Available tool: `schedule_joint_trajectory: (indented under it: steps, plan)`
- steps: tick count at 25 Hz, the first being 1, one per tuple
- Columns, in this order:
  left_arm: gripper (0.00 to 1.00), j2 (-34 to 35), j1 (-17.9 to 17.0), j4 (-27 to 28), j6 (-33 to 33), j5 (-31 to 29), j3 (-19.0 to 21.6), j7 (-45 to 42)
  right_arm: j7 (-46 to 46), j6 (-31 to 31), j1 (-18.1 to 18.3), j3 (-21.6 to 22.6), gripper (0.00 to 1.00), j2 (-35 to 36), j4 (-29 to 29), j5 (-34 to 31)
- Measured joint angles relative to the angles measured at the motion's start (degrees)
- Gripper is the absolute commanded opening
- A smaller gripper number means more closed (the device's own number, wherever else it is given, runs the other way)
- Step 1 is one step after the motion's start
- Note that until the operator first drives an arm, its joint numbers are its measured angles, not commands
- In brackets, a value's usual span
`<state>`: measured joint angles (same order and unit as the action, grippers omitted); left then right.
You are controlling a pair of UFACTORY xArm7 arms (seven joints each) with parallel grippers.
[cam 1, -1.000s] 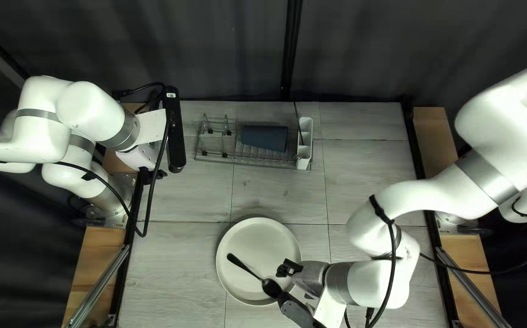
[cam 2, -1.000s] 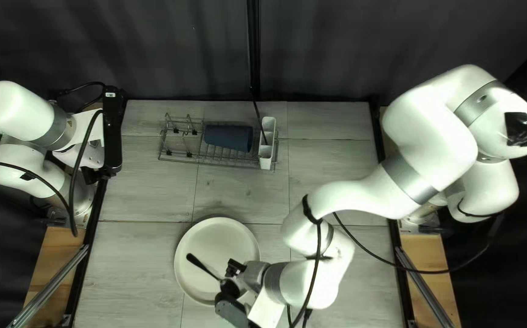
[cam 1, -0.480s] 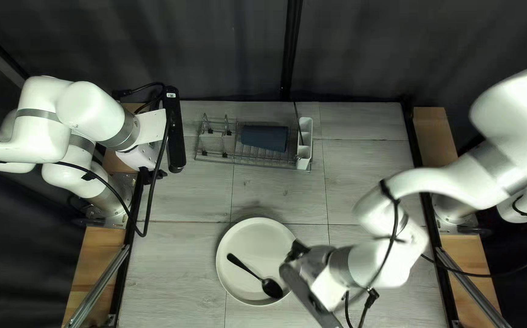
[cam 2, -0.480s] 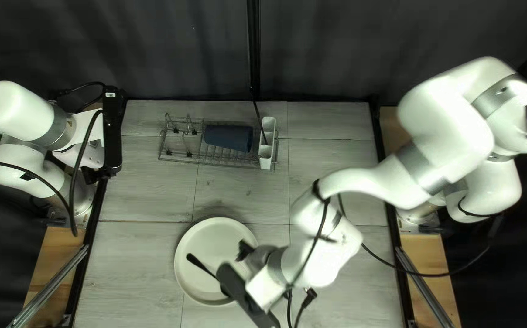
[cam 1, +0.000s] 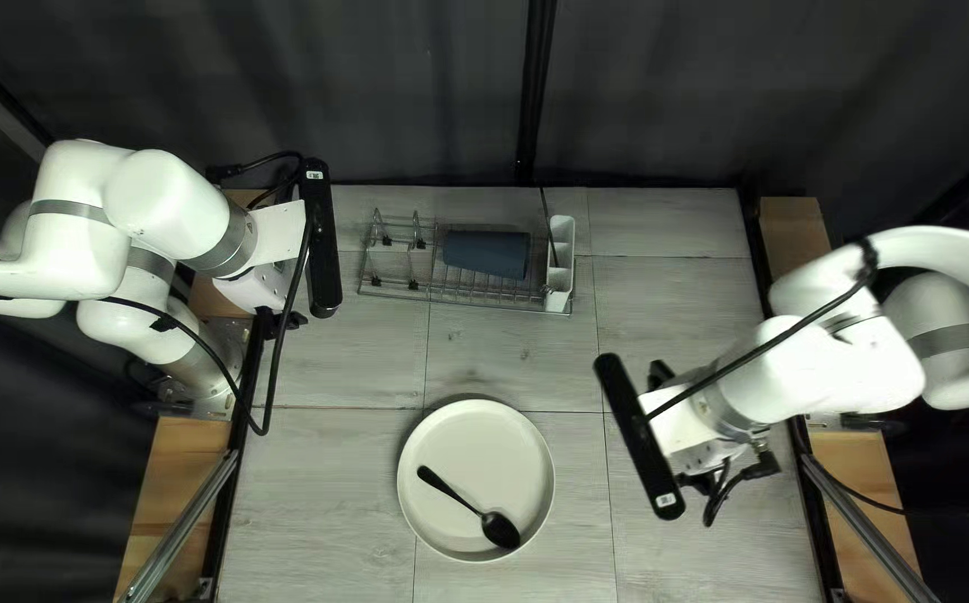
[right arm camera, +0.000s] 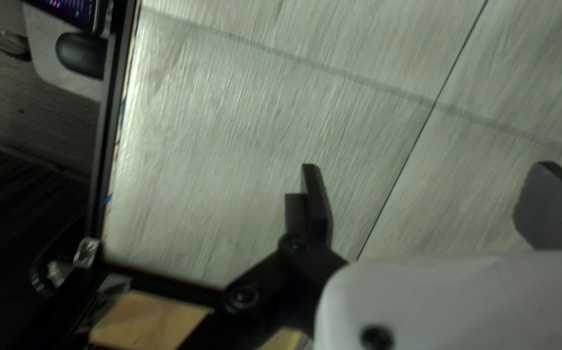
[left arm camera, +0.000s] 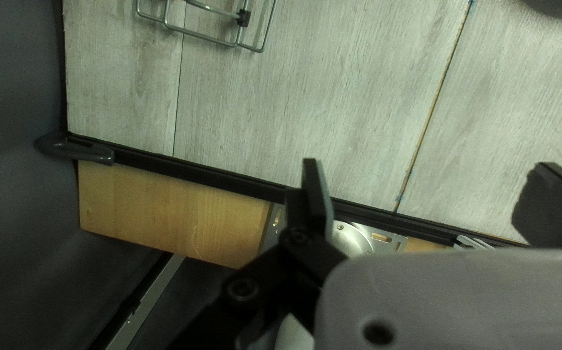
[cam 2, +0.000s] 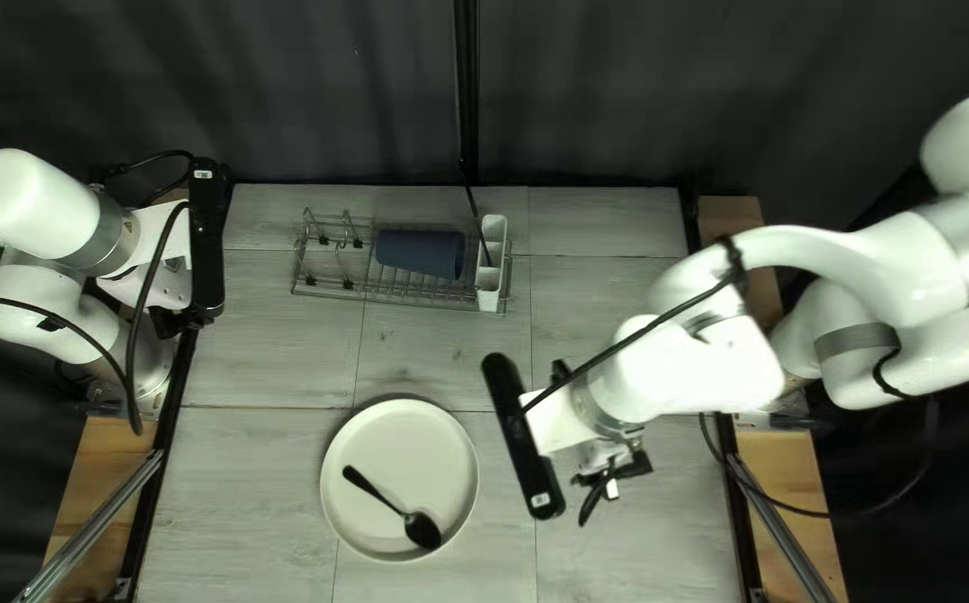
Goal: Pick up and place plate onto table. Place down one fork to the left of the plate. Place spoon and knife to the right of the plate. Place cup above the knife and spoon
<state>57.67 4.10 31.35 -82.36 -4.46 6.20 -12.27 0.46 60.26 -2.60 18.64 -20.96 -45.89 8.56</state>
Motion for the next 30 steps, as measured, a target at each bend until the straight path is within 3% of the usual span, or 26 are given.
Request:
schedule_joint_trajectory:
  steps: [5, 10, 15, 22, 27, 30]
  plan:
    - [1.00, 0.0, 0.0, 0.0, 0.0, 0.0, 0.0, 0.0, -0.2, 1.8, 0.0, -0.3, 1.00, -1.4, 0.0, -0.3]
    - [1.00, 0.0, 0.0, 0.0, 0.0, 0.0, 0.0, 0.0, 1.3, 13.3, 1.5, -2.7, 1.00, -10.0, -0.2, -1.5]
    - [1.00, -0.2, 0.0, 0.0, 0.5, 0.3, 0.1, -0.4, 3.7, 16.4, 2.6, -2.9, 1.00, -12.5, -0.9, -2.0]
    - [1.00, -14.3, -2.3, 4.9, 7.6, 4.8, 6.6, -5.1, 3.7, 16.5, 2.6, -2.9, 1.00, -12.5, -0.9, -2.0]
    - [1.00, -15.5, -2.6, 5.2, 9.1, 5.4, 7.1, -5.6, 3.7, 16.5, 2.6, -2.9, 1.00, -12.5, -0.9, -2.0]
    - [1.00, -23.4, -2.8, 6.6, 15.9, 6.0, 8.9, -6.4, 3.7, 16.5, 2.6, -2.9, 1.00, -12.5, -0.9, -2.0]
